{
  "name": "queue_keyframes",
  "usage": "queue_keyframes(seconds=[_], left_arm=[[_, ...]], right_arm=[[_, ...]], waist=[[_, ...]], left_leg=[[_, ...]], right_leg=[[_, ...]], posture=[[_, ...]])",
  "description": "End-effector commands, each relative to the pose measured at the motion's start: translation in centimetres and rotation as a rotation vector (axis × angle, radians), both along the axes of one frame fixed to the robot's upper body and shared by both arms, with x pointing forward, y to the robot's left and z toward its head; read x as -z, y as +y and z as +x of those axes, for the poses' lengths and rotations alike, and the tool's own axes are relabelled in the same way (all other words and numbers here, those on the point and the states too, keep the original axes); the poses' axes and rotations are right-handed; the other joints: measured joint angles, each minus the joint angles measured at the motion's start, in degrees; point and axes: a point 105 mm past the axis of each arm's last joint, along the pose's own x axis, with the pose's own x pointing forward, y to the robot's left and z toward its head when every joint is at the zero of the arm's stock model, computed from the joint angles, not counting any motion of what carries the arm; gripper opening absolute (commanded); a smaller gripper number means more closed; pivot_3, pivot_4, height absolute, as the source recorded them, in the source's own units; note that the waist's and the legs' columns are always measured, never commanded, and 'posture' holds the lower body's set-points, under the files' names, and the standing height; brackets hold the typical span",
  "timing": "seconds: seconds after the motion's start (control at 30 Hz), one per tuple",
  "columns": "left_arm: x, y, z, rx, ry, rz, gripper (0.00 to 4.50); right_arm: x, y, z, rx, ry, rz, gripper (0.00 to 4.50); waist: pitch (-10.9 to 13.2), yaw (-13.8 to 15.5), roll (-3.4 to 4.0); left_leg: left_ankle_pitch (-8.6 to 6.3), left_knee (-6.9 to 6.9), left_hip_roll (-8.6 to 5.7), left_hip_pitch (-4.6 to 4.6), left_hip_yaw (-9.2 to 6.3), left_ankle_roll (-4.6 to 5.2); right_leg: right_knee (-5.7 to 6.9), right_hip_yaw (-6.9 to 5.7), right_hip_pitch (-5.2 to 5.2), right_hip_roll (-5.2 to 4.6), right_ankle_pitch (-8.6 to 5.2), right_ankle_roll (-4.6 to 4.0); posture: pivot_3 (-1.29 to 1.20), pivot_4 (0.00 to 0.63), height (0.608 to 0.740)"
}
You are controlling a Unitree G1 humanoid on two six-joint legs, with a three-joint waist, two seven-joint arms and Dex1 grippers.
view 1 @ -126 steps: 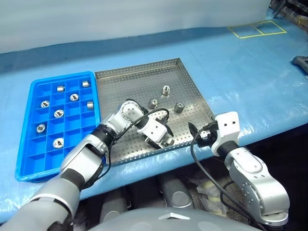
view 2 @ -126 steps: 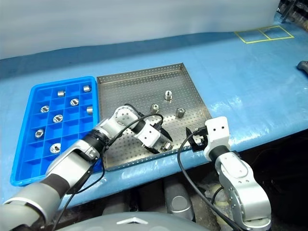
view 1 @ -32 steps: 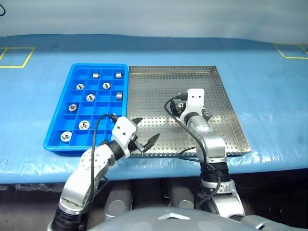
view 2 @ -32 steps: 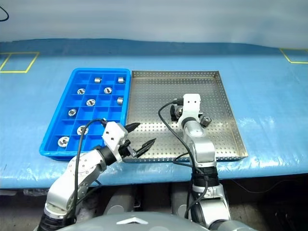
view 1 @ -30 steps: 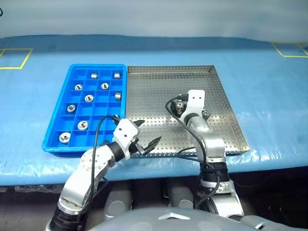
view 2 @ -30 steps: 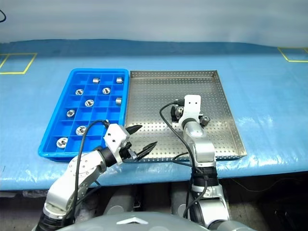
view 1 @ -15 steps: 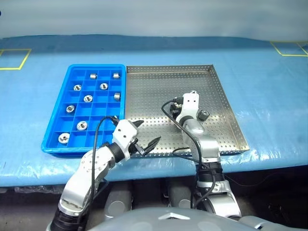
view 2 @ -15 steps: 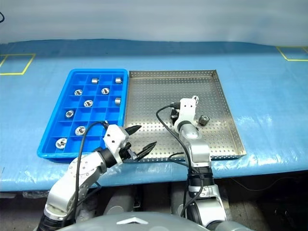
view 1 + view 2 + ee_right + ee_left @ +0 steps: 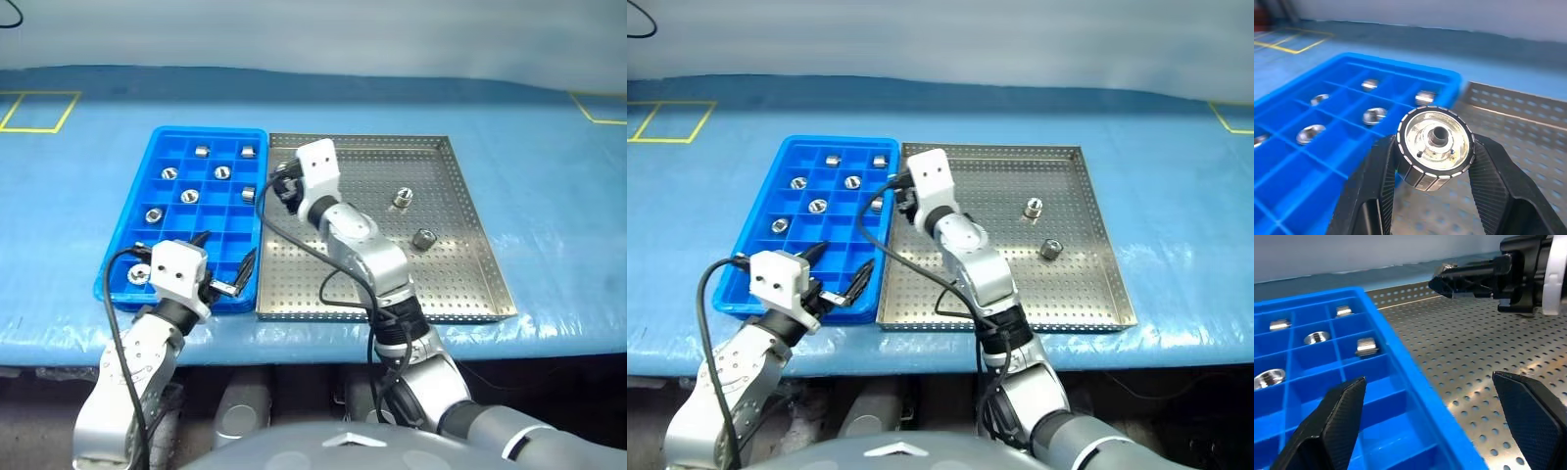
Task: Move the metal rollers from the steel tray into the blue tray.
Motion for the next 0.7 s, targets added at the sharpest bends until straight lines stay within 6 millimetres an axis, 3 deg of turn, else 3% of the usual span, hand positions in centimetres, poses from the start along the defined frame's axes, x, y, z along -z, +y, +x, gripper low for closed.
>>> queue_keyframes(seconds=[0.03, 0.33, 0.7], left_arm=[[-1.7, 1.2, -1.2, -0.086, -0.062, 0.026, 4.50], [-1.6, 2.4, -3.0, -0.215, -0.047, 0.022, 4.50], [-1.2, 2.0, -2.8, -0.218, -0.036, 0.009, 4.50]], right_arm=[[-1.4, 3.7, -1.0, -0.126, -0.034, 0.042, 1.81], [-0.9, 7.4, -1.4, -0.259, -0.022, 0.035, 1.81], [-0.5, 10.1, -1.1, -0.328, -0.001, 0.018, 1.81]], waist=[[0.02, 1.27, 0.00], [0.09, 4.77, 0.05], [0.09, 5.58, 0.08]], left_leg=[[-0.01, 0.00, -0.02, -0.01, 0.00, -0.01], [-0.03, 0.02, -0.02, -0.04, -0.06, -0.07], [-0.04, 0.00, 0.11, 0.05, -0.10, -0.12]], right_leg=[[-0.01, -0.01, 0.01, -0.04, 0.00, 0.00], [-0.10, -0.15, -0.03, -0.06, -0.02, 0.01], [-0.02, -0.22, -0.04, 0.10, -0.08, -0.08]], posture=[[0.40, 0.150, 0.740], [0.49, 0.150, 0.740], [0.49, 0.150, 0.740]])
